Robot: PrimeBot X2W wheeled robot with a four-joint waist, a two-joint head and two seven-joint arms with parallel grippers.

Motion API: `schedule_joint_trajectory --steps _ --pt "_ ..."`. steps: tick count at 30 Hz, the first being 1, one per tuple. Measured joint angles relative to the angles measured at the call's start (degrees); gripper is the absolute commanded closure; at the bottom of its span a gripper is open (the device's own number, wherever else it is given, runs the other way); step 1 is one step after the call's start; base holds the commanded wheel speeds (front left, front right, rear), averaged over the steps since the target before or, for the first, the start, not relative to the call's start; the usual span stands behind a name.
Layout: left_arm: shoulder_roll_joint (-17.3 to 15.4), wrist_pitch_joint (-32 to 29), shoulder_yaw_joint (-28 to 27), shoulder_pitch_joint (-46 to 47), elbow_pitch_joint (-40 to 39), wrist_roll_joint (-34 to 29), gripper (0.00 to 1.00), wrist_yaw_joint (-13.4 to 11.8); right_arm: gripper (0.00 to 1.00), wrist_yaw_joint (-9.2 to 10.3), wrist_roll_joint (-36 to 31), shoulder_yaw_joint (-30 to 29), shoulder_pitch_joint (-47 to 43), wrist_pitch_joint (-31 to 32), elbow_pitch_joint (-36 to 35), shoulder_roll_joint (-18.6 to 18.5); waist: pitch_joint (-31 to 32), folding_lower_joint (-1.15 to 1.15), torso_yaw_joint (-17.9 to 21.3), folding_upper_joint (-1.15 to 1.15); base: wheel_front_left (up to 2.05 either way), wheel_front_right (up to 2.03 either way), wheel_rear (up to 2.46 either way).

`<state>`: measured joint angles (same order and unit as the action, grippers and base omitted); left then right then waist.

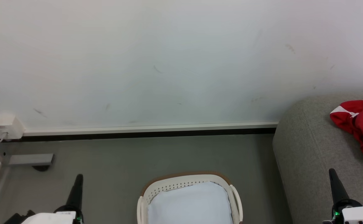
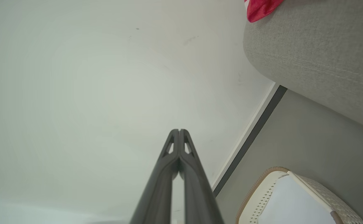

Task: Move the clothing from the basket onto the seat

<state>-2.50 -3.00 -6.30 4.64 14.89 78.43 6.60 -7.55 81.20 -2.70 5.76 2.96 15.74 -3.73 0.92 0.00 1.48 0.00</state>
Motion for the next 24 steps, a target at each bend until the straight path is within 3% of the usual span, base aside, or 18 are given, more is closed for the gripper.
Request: schedule_joint_trajectory --steps 24 --pt "-0.1 -2.7 -0.2 1.3 -0.6 10.0 1.00 0.4 1.00 0.00 8.5 -2.8 0.4 2.5 -0.9 0.4 -0.7 0.00 -1.1 0.00 0.00 0.00 0.00"
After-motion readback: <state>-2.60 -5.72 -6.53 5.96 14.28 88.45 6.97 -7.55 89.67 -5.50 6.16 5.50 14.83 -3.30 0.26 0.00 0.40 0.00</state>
